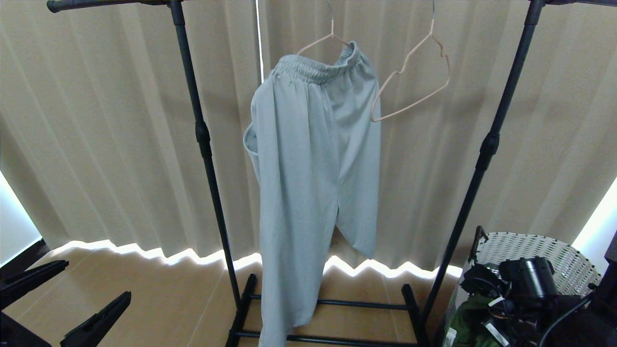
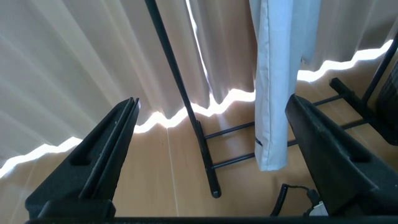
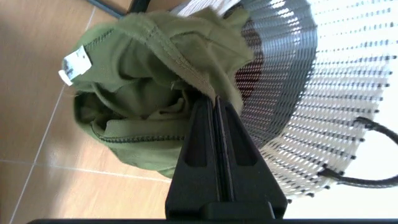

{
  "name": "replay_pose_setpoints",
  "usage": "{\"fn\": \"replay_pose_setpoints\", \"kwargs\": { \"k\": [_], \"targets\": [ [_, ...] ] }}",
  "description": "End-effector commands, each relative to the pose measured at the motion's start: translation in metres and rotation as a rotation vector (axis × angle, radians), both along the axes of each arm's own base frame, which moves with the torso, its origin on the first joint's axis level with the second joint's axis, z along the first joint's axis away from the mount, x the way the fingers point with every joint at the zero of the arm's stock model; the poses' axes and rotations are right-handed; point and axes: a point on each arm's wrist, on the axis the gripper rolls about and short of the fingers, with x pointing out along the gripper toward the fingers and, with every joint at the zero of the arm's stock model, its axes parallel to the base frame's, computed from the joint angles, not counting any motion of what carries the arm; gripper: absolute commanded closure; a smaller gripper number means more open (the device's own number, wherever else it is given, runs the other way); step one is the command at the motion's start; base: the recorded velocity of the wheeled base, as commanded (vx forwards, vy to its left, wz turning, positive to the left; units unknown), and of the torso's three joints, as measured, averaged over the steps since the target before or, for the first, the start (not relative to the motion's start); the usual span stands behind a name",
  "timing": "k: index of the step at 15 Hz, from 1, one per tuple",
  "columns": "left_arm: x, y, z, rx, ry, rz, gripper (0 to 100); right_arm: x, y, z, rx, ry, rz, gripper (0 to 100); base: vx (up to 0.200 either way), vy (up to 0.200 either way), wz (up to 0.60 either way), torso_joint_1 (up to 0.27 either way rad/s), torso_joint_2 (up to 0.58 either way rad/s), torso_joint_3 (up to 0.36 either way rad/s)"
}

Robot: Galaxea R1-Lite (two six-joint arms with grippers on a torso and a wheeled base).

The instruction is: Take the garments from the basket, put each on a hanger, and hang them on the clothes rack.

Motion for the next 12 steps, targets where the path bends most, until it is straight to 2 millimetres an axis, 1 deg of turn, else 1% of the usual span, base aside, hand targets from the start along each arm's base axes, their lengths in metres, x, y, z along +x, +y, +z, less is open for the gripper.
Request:
{"fn": "replay_pose_setpoints", "kwargs": {
  "k": [1,3,4,6,12],
  "targets": [
    [0.0,0.0,0.0,0.0,0.0,0.0,0,-0.005,0.003,0.027,0.009,-0.107,0.018,100,0.0,0.0,0.0,0.0,0.0,0.0],
    [0.0,0.0,0.0,0.0,0.0,-0.001,0,-0.009,0.004,0.045,0.007,-0.179,0.035,100,0.0,0.0,0.0,0.0,0.0,0.0],
    [0.0,0.0,0.0,0.0,0.0,0.0,0,-0.01,0.003,0.049,0.004,-0.195,0.04,100,0.0,0.0,0.0,0.0,0.0,0.0],
    [0.0,0.0,-0.001,0.0,0.002,-0.001,0,-0.012,0.003,0.065,0.004,-0.267,0.046,100,0.0,0.0,0.0,0.0,0.0,0.0],
    [0.0,0.0,-0.001,0.0,0.004,-0.001,0,-0.02,0.002,0.1,0.012,-0.351,0.046,100,0.0,0.0,0.0,0.0,0.0,0.0]
  ]
}}
